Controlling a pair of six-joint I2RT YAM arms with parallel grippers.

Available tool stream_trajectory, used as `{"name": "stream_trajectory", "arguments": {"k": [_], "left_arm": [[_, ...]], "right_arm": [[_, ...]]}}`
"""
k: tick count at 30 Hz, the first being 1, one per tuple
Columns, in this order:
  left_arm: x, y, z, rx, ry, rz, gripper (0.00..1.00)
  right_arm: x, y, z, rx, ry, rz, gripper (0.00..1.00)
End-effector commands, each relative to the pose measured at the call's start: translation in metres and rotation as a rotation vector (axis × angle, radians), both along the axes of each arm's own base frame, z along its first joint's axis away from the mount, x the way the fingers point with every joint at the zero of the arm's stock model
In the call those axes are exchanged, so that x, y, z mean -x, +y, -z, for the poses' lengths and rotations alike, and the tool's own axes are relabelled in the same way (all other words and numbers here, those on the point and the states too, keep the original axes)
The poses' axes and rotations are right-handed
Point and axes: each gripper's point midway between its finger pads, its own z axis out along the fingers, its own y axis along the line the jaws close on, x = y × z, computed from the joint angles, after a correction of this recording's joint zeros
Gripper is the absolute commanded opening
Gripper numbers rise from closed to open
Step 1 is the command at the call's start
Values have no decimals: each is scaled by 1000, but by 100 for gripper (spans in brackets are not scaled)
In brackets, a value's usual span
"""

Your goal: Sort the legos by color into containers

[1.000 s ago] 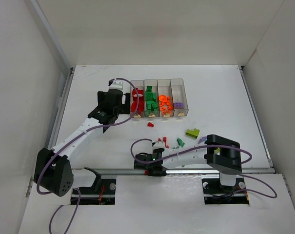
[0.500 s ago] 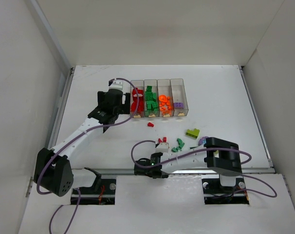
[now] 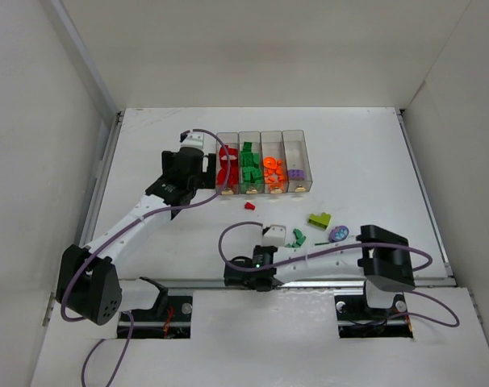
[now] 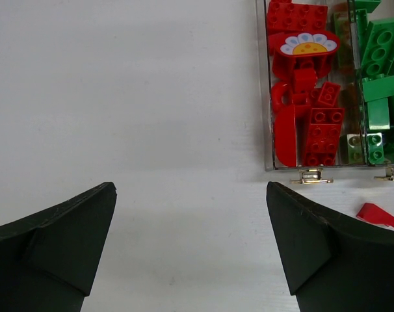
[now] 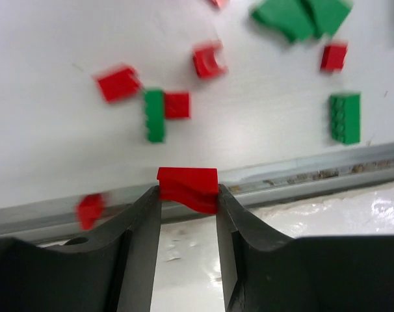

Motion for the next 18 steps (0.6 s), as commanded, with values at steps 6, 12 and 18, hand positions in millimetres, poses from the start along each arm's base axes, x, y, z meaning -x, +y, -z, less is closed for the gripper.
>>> {"name": "stream_trajectory", "arguments": {"k": [6, 12, 18], "left_arm": [[-2, 8, -21, 17, -56, -79, 100], [3, 32, -36, -42, -52, -190, 100], [7, 46, -43, -58, -15, -239, 100]], "right_arm": [[-103, 31, -137, -215, -357, -109, 4], [-202, 66, -171, -287, -414, -227, 1], [-285, 93, -181, -328, -428, -370, 1]]}}
